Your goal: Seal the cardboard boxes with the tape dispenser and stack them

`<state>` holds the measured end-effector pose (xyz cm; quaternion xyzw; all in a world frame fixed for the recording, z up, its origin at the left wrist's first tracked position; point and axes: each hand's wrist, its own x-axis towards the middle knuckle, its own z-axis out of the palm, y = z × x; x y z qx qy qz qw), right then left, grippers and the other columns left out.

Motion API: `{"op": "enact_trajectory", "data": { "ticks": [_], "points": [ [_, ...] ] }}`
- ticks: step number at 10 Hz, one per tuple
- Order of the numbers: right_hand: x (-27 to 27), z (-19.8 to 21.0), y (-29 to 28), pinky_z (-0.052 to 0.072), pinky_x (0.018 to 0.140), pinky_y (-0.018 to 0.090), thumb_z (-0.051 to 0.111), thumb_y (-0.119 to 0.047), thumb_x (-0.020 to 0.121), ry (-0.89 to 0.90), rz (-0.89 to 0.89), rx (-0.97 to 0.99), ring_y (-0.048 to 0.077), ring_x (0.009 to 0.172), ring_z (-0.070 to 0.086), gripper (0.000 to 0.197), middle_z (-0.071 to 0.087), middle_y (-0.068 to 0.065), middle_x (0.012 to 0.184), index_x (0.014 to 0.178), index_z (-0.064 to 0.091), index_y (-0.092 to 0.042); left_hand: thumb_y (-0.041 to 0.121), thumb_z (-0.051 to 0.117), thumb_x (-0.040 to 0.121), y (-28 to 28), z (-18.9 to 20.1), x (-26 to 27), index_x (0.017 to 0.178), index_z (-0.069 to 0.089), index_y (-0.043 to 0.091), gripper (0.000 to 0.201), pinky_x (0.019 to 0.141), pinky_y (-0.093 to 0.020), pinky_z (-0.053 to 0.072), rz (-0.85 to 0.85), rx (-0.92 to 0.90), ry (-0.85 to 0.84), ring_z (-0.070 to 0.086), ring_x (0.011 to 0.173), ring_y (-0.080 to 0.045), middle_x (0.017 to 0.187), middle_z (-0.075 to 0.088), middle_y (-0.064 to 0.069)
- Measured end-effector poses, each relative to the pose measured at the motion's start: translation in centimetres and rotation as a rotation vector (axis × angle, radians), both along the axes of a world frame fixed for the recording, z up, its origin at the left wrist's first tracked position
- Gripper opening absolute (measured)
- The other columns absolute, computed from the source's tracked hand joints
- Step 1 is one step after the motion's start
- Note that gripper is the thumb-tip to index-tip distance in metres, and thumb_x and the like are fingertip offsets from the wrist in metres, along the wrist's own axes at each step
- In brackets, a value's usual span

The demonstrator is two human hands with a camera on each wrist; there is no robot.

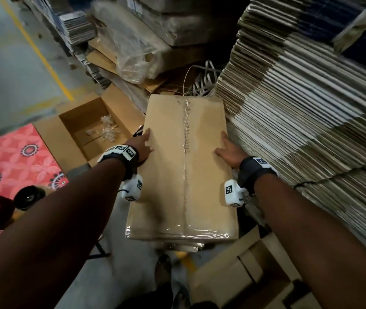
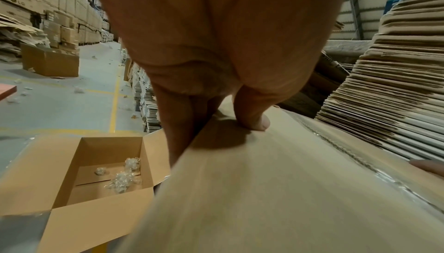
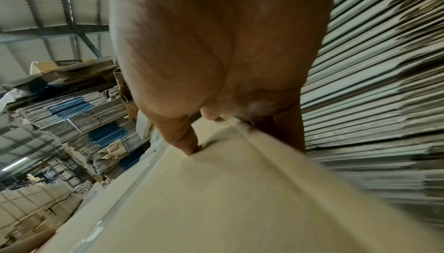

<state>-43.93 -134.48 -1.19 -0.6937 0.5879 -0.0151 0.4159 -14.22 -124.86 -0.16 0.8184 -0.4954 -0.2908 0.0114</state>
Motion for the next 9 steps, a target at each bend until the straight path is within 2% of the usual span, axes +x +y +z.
{"op": "enact_trajectory", "data": {
  "ticks": [2,3,4,5,6,7,8,9],
  "points": [
    [0.3,-0.3,-0.5,0.041,0.106,0.039,0.049,-0.036,0.098,0.055,0.042,-0.005,0.034,0.127,0.051,0.080,0.044,0.015,0.151,0.158,-0.003,-0.033,0.039,0.050,0.097,-0.2,-0.1,0.4,0.155,0.001,0.034,0.075,0.108,-0.038,0.034,-0.022,0.030,-0.008,0.040,0.135,-0.034,0.152,0.037,-0.014],
    [-0.1,-0.2,0.2,0.039,0.101,0.033,0.047,-0.034,0.100,0.069,0.022,-0.029,0.034,0.128,0.051,0.077,0.042,0.012,0.153,0.159,-0.002,-0.031,0.041,0.049,0.098,0.4,-0.1,-0.1,0.154,0.001,0.036,0.074,0.107,-0.039,0.035,-0.004,0.025,-0.012,0.041,0.133,-0.037,0.151,0.036,-0.018],
    [-0.4,0.0,1.4,0.038,0.103,0.032,0.046,-0.033,0.101,0.079,0.017,-0.055,0.033,0.132,0.047,0.075,0.038,0.011,0.156,0.160,-0.001,-0.026,0.040,0.047,0.099,1.5,0.1,-1.1,0.155,0.004,0.033,0.072,0.107,-0.039,0.035,0.009,0.009,-0.029,0.039,0.134,-0.037,0.151,0.035,-0.019],
    [-0.9,0.0,3.1,0.037,0.108,0.036,0.051,-0.033,0.099,0.100,-0.007,-0.124,0.035,0.133,0.047,0.074,0.042,0.014,0.153,0.159,0.011,-0.018,0.036,0.050,0.099,3.2,0.7,-2.0,0.155,0.012,0.027,0.069,0.108,-0.038,0.035,0.003,-0.016,-0.052,0.039,0.135,-0.036,0.151,0.036,-0.019],
    [-1.2,0.4,5.2,0.044,0.102,0.040,0.060,-0.030,0.095,0.133,-0.024,-0.247,0.037,0.125,0.052,0.060,0.052,0.018,0.141,0.146,0.038,-0.009,0.035,0.052,0.098,5.6,1.4,-2.7,0.154,0.023,0.021,0.064,0.108,-0.037,0.034,0.004,-0.028,-0.087,0.039,0.136,-0.033,0.150,0.038,-0.017],
    [-0.9,1.3,8.0,0.048,0.095,0.042,0.065,-0.032,0.089,0.207,0.002,-0.301,0.038,0.119,0.053,0.054,0.050,0.019,0.137,0.136,0.046,-0.011,0.035,0.052,0.097,8.9,1.9,-3.3,0.148,0.038,0.017,0.056,0.106,-0.035,0.037,0.003,-0.034,-0.115,0.043,0.132,-0.032,0.146,0.044,-0.015],
    [-0.1,1.8,10.7,0.047,0.097,0.043,0.064,-0.033,0.090,0.213,0.012,-0.336,0.040,0.123,0.048,0.055,0.042,0.021,0.138,0.137,0.045,-0.011,0.037,0.054,0.094,12.4,1.8,-3.5,0.142,0.046,0.018,0.053,0.103,-0.035,0.042,0.003,-0.052,-0.084,0.051,0.125,-0.031,0.138,0.054,-0.013],
    [1.7,2.6,13.8,0.043,0.102,0.046,0.060,-0.031,0.092,0.157,0.028,-0.400,0.039,0.125,0.046,0.051,0.042,0.018,0.138,0.136,0.046,-0.011,0.037,0.059,0.092,15.4,1.2,-2.7,0.141,0.047,0.017,0.055,0.104,-0.038,0.043,0.048,-0.081,-0.024,0.054,0.122,-0.029,0.135,0.057,-0.011]
  ]
}}
